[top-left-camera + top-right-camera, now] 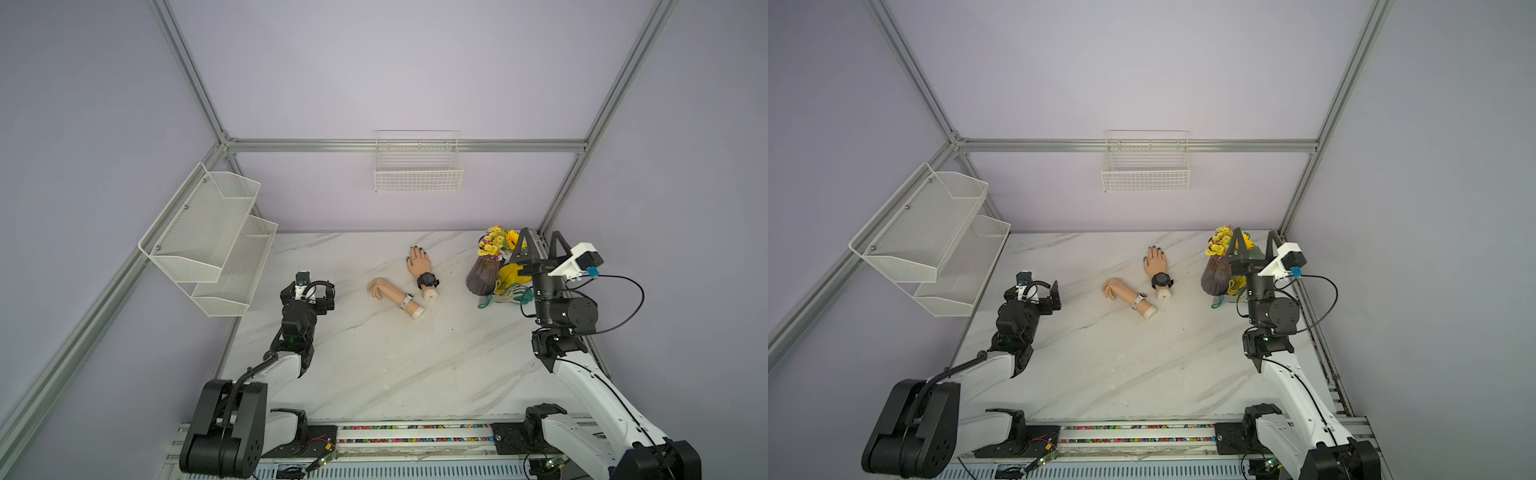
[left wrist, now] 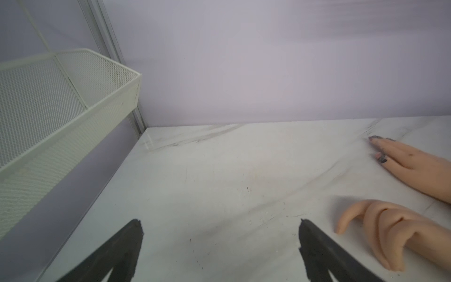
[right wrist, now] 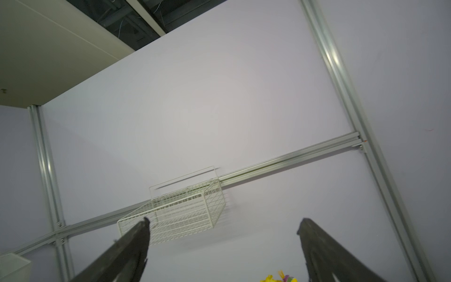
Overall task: Take off the watch
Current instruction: Adjust the hand at the center of the board.
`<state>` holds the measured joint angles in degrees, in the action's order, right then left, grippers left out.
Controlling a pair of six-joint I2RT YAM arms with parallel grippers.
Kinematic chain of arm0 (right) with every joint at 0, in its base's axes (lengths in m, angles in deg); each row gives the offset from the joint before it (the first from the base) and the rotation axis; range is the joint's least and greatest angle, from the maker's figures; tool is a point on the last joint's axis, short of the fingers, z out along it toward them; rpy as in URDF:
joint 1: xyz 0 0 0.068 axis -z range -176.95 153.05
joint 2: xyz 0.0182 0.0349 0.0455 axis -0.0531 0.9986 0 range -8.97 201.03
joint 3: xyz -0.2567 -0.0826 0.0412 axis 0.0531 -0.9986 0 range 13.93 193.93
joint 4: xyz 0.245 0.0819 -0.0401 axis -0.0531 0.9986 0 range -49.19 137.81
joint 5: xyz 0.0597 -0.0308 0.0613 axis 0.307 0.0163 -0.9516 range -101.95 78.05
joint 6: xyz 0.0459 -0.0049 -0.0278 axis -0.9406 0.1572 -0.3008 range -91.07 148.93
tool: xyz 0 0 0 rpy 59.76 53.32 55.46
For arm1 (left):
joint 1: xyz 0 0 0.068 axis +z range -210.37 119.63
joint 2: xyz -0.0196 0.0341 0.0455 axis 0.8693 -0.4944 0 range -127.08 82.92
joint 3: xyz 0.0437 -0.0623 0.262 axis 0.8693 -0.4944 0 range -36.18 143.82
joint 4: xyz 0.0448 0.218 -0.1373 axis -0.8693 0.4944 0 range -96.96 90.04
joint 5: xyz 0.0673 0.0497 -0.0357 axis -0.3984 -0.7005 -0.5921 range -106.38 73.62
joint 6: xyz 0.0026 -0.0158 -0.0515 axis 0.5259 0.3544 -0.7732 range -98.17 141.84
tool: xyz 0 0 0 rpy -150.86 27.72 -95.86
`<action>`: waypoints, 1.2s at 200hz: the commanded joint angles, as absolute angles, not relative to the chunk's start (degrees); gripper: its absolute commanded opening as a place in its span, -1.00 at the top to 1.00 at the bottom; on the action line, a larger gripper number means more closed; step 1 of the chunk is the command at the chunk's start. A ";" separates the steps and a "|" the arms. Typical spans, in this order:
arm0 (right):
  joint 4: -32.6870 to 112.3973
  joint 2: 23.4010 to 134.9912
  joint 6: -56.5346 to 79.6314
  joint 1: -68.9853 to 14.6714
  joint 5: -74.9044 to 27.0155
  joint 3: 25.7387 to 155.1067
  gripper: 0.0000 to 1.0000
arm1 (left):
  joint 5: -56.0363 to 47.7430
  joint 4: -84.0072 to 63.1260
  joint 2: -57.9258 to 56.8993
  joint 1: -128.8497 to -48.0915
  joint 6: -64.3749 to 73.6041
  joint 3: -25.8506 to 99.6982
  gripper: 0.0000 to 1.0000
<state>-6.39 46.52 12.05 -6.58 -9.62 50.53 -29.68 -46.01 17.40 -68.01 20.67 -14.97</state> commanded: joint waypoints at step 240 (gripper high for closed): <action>29.43 98.97 20.08 -37.50 -5.19 71.81 -0.95 | -10.32 2.30 32.78 -81.32 -53.78 -6.75 -1.00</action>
<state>29.30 98.91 20.44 -36.64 -4.44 72.72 -8.43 2.21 32.94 -81.19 -55.05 -7.06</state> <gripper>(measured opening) 0.975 0.999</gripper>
